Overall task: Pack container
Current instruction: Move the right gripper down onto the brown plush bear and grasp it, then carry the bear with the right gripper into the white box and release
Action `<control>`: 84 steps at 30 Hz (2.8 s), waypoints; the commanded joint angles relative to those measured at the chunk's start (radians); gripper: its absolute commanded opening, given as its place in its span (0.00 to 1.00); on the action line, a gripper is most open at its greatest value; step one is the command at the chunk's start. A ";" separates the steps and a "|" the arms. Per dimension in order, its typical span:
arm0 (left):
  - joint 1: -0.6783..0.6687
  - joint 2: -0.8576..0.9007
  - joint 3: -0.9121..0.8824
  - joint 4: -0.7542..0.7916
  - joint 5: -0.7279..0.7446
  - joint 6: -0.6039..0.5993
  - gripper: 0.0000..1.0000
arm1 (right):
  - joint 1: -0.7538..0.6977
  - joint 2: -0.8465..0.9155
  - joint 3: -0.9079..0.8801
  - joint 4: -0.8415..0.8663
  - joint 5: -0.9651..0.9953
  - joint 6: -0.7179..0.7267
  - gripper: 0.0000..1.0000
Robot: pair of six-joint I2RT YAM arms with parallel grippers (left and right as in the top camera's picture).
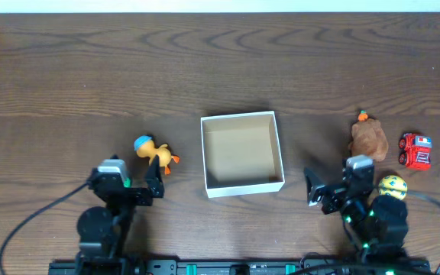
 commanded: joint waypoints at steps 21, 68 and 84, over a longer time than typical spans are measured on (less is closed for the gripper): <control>0.087 0.850 0.695 -0.484 -0.251 0.192 0.98 | -0.017 1.035 0.935 -0.489 0.175 0.091 0.99; 0.092 0.912 0.692 -0.528 -0.251 0.192 0.98 | 0.063 1.233 1.092 -0.436 0.188 0.150 0.01; 0.092 0.912 0.692 -0.528 -0.251 0.192 0.98 | 0.642 1.453 1.102 -0.296 0.432 0.403 0.05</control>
